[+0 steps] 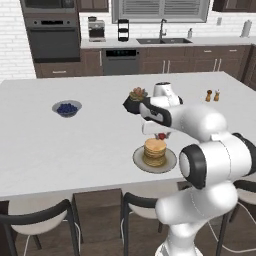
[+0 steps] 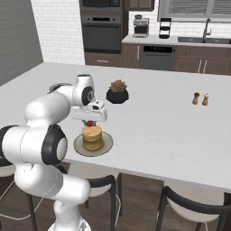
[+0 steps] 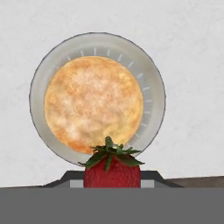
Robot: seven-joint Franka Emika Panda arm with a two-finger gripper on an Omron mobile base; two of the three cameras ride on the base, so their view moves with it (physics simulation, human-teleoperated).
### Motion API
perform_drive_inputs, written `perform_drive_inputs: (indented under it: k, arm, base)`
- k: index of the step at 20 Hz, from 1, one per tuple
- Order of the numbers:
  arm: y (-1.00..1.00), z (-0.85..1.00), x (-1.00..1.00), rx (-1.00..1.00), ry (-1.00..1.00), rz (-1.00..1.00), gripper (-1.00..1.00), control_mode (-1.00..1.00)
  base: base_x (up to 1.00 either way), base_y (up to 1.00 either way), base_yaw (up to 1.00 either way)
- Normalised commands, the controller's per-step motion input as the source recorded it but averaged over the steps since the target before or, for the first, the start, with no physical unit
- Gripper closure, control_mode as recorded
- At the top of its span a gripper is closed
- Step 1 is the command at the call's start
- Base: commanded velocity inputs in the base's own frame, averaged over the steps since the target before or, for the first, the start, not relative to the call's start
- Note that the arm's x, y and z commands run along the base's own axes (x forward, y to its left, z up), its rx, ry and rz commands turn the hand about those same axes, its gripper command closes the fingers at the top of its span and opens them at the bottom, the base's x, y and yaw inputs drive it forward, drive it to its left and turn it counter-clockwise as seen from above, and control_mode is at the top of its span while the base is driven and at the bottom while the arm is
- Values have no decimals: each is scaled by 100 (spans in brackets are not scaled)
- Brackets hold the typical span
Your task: Take the strawberry from the fridge and place it on top of the pancake, located on the dining counter.
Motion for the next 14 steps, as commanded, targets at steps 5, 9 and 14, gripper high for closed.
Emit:
perform_drive_inputs:
  k: [5, 9, 14]
  arm:
    - [1, -19, 32, 0, 0, 1, 100, -100]
    - [3, -28, 34, 0, 0, 0, 100, -100]
    - [0, -18, 2, 0, 0, 0, 100, -100]
  base:
    - [0, 0, 0]
    - [0, 0, 0]
    - [0, 0, 0]
